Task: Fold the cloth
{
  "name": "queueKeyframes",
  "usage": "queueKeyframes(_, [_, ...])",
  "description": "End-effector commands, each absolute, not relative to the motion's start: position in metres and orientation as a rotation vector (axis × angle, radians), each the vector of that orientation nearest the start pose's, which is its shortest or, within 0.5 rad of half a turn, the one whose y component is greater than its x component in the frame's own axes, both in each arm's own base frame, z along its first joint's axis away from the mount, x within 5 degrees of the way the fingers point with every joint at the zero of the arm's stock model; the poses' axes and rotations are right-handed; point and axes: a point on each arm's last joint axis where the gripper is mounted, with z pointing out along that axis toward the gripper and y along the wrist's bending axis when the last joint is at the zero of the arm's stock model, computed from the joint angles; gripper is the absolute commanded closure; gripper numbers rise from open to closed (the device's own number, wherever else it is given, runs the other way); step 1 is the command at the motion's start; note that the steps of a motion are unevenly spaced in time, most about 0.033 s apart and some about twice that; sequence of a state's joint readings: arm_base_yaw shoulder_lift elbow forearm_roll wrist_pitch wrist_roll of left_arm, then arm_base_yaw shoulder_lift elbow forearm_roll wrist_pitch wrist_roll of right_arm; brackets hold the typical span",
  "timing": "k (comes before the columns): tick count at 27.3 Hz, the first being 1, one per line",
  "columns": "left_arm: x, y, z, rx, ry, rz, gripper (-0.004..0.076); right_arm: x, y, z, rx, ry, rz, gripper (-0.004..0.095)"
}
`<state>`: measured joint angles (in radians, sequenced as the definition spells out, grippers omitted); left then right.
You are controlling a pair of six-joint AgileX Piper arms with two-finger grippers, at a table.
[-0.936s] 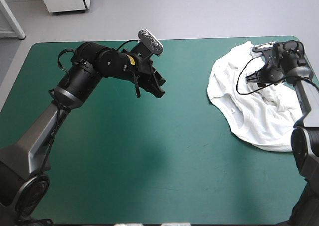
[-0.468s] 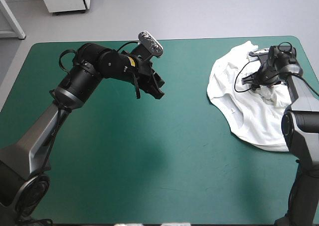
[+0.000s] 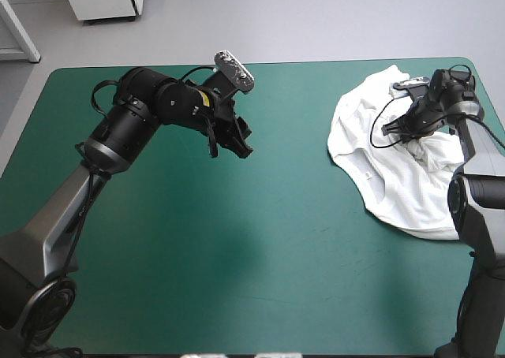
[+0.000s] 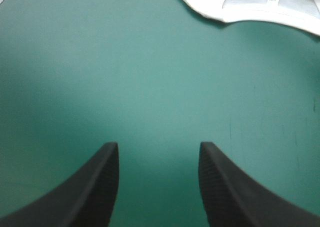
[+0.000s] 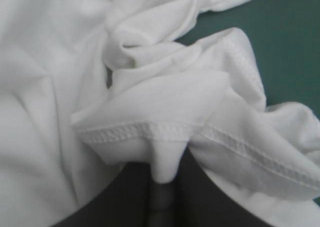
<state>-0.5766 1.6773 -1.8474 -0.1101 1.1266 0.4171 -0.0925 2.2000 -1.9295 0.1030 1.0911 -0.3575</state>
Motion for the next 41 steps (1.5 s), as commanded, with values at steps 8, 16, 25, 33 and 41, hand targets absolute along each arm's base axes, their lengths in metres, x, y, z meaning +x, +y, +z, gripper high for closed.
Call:
queueKeyframes(8, [0.271, -0.177, 0.468, 1.021, 2.032, -0.119, 0.0357, 0.45, 0.052, 0.257, -0.578, 2.775, 0.354, 0.0918])
queueKeyframes(16, [0.258, -0.166, 0.472, 1.001, 2.034, -0.094, 0.0357, 0.419, 0.161, 0.267, -0.921, 2.693, 0.45, 0.0917])
queueKeyframes(25, [0.24, -0.145, 0.467, 0.972, 2.052, 0.0, 0.0357, 0.359, 0.271, 0.269, -1.295, 2.558, 0.59, 0.0919])
queueKeyframes(33, [0.232, -0.14, 0.47, 0.955, 2.048, 0.0, 0.0357, 0.329, 0.307, 0.269, -1.44, 2.497, 0.615, 0.092])
queueKeyframes(41, [0.228, -0.137, 0.473, 0.938, 2.049, -0.004, 0.0357, 0.343, 0.276, 0.296, -1.363, 2.462, 0.535, 0.0655])
